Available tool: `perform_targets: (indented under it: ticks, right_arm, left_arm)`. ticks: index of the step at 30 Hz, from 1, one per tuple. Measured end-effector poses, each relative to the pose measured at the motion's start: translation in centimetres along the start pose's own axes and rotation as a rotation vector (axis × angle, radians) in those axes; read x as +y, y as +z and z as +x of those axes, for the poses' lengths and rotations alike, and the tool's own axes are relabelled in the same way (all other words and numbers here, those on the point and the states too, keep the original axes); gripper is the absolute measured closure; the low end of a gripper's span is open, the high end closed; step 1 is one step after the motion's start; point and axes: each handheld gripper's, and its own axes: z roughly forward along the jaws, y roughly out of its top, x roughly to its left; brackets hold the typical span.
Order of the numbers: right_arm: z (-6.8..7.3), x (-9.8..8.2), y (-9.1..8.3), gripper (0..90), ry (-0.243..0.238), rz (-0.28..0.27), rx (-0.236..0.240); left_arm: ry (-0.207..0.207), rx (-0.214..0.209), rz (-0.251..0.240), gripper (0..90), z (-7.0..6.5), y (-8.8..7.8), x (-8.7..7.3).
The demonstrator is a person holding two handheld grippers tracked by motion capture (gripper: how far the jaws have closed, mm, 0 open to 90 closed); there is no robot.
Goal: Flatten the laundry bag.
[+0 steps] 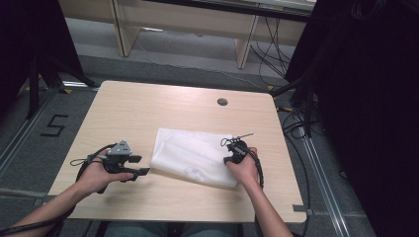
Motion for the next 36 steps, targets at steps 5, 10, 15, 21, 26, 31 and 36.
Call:
perform_targets:
  ticks: [5,10,15,21,26,31,36]
  right_arm:
    - [1.0,0.7,0.6,90.0,0.002,-0.009,-0.004]
    - [2.2,1.3,0.9,90.0,0.001,0.001,-0.003]
    - [2.1,1.4,1.3,90.0,-0.047,-0.028,0.001]
    - [2.2,1.4,1.2,90.0,0.013,-0.008,0.017]
    - [2.2,1.7,1.4,88.5,-0.048,-0.024,0.015]
    - [1.9,1.9,0.8,77.1,-0.067,-0.061,0.033]
    - [1.5,1.6,-0.4,69.1,-0.062,-0.108,0.051]
  left_arm:
    - [-0.001,-0.001,0.007,38.5,0.0,0.0,0.0]
    - [0.0,-0.006,-0.006,38.6,0.0,-0.1,0.1]
    - [0.001,-0.006,0.014,38.9,-0.1,0.0,0.1]
    - [0.031,0.001,0.017,38.9,-0.1,0.1,0.2]
    - [0.012,0.012,0.0,38.9,-0.1,0.1,0.2]
    - [0.017,0.007,-0.006,39.0,0.1,0.0,0.2]
    - [-0.003,0.018,-0.007,39.1,0.0,0.1,0.3]
